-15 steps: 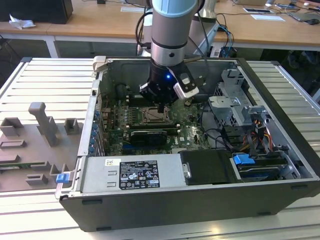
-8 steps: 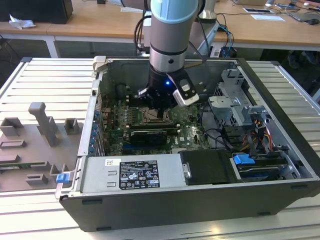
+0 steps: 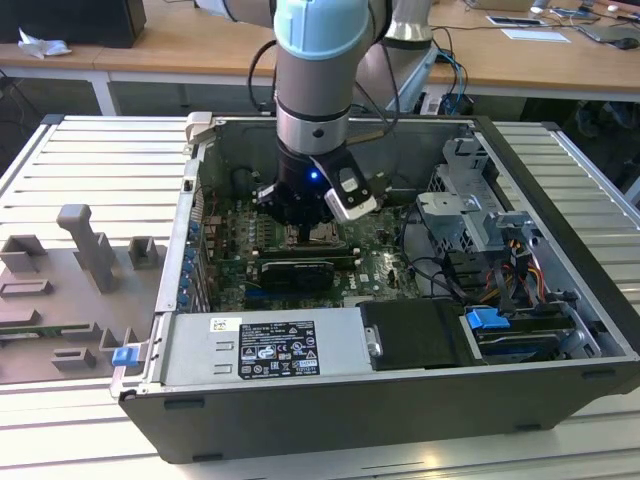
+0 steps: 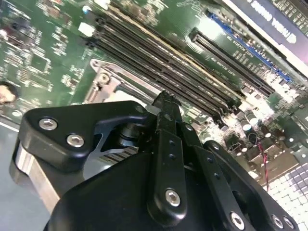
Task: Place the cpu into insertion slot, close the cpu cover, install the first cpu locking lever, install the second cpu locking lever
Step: 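Install the second cpu locking lever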
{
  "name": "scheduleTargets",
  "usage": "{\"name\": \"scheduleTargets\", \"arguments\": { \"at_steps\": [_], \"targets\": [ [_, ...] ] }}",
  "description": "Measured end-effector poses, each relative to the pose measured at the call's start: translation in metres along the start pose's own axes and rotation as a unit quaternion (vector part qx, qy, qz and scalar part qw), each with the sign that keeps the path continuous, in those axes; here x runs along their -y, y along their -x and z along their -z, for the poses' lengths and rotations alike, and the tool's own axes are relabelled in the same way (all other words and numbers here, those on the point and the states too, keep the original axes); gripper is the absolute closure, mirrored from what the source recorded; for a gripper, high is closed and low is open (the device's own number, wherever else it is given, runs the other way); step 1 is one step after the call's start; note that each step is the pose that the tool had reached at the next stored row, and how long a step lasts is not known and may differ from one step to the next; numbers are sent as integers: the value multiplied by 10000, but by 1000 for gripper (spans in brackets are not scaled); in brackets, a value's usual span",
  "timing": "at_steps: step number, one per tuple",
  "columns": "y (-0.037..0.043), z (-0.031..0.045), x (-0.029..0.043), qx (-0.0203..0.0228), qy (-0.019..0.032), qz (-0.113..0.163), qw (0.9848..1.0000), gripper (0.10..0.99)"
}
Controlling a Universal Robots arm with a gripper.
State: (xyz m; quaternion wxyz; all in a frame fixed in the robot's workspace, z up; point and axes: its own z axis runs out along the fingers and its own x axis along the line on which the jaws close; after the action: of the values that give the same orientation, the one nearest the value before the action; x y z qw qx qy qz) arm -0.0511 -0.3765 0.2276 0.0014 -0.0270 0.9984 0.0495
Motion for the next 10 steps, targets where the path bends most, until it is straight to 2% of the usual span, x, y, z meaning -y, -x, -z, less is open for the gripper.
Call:
{"name": "scheduleTargets", "arguments": {
  "at_steps": [2,3,4,6,8,10],
  "targets": [
    [-42,-41,3,-5,23,62,10000,980],
    [-53,-44,3,-6,49,79,10000,980],
    [-75,-52,5,-1,102,94,9999,980],
    [-98,-58,20,6,151,100,9998,980],
    [-147,-66,62,22,227,101,9997,980],
    [-169,-65,82,29,260,102,9996,980]
  ]
}}
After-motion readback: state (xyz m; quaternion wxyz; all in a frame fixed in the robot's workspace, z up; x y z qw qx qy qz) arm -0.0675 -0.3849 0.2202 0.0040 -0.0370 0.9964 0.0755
